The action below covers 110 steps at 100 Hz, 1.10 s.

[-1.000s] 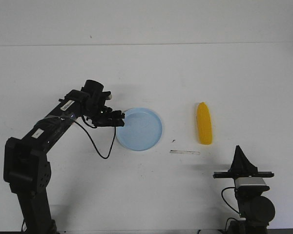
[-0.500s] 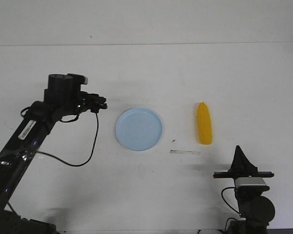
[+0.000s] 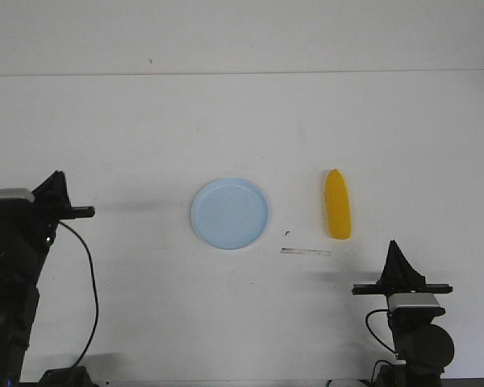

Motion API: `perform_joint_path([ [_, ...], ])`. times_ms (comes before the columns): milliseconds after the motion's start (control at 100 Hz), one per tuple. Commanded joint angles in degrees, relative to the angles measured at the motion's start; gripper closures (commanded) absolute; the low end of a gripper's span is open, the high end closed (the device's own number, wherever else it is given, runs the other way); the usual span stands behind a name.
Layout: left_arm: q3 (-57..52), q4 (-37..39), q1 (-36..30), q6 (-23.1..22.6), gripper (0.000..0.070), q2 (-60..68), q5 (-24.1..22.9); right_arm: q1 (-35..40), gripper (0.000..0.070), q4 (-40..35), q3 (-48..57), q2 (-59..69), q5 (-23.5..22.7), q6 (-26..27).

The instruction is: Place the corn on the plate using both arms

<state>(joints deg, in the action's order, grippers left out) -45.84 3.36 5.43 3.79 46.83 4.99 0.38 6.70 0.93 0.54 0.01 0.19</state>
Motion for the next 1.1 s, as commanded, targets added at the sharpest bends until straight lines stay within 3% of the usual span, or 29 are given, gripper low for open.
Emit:
perform_joint_path([
  [0, 2.19, 0.92, 1.66, -3.58, 0.0700, -4.81, -0.87, 0.13, 0.0699, 0.55, 0.61, 0.26, 0.00, -0.04],
  [190, 10.36, 0.90, 3.76, -6.47, 0.0700, -18.80, -0.50, 0.15, 0.0699, 0.55, 0.61, 0.26, 0.02, -0.04],
  [300, 14.23, 0.52, 2.29, -4.13, 0.0700, -24.44, 2.12, 0.15, 0.0699, 0.55, 0.61, 0.26, 0.02, -0.04],
  [490, 17.57, -1.33, -4.33, -0.17, 0.0700, -27.63, 1.95, 0.15, 0.0699, 0.55, 0.61, 0.26, 0.00, -0.04],
  [710, 20.28, 2.32, -13.51, -0.07, 0.0700, -27.85, -7.08, 0.15, 0.0699, 0.55, 0.61, 0.26, 0.00, -0.04],
  [1090, 22.69, 4.26, -14.78, -0.52, 0.0700, -27.91, -7.45, 0.15, 0.0699, 0.55, 0.61, 0.26, 0.00, -0.04],
])
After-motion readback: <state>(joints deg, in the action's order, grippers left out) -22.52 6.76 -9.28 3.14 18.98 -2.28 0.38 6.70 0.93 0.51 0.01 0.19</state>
